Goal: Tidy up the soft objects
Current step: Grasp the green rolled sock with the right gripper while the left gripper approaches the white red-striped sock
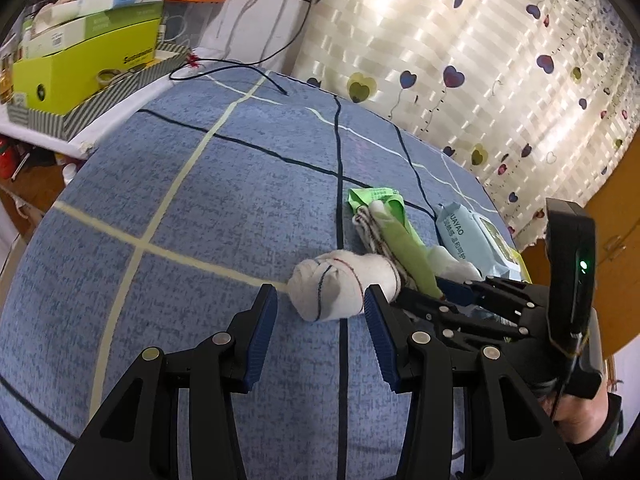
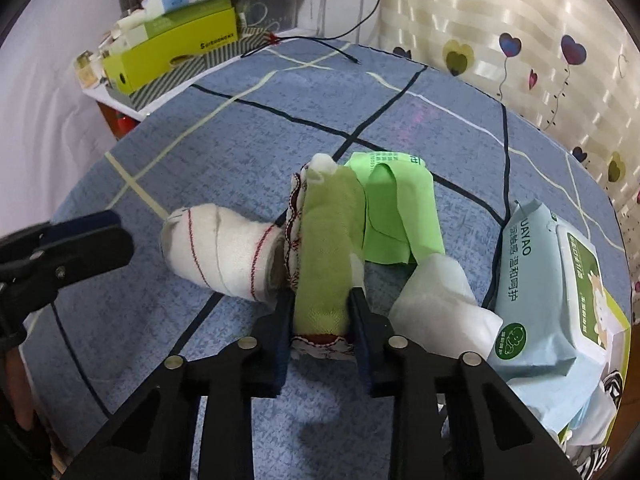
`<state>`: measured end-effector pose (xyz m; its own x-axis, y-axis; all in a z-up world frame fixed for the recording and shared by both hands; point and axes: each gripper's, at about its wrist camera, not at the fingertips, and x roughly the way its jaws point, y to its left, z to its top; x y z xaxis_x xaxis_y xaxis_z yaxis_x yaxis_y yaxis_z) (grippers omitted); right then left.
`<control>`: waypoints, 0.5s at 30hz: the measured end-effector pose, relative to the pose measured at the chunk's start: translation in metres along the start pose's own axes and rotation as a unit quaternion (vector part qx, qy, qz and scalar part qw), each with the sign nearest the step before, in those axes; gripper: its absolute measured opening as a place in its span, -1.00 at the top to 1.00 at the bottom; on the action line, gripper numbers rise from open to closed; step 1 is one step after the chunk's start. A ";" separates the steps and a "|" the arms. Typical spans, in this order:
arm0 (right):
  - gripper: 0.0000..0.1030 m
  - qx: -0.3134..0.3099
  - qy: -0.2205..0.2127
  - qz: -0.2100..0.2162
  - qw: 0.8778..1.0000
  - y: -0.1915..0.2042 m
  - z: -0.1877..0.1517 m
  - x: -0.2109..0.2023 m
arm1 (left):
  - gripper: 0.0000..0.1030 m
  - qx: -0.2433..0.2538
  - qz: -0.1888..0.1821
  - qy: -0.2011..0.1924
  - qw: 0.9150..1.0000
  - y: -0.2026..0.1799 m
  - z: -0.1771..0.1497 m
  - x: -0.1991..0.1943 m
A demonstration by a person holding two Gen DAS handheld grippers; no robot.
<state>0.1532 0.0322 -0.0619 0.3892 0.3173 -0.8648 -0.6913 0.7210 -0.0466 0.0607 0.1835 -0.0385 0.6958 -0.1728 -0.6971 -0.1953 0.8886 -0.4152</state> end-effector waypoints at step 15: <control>0.60 0.011 -0.037 0.011 0.999 -0.008 -0.011 -0.036 | 0.06 0.060 -0.030 0.051 0.996 -0.014 0.025 0.054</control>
<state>0.1384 0.0079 -0.0354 0.4180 0.3770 -0.8266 -0.6872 0.7262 -0.0163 0.1181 0.1721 -0.0558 0.6291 -0.2639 -0.7311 -0.0665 0.9189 -0.3888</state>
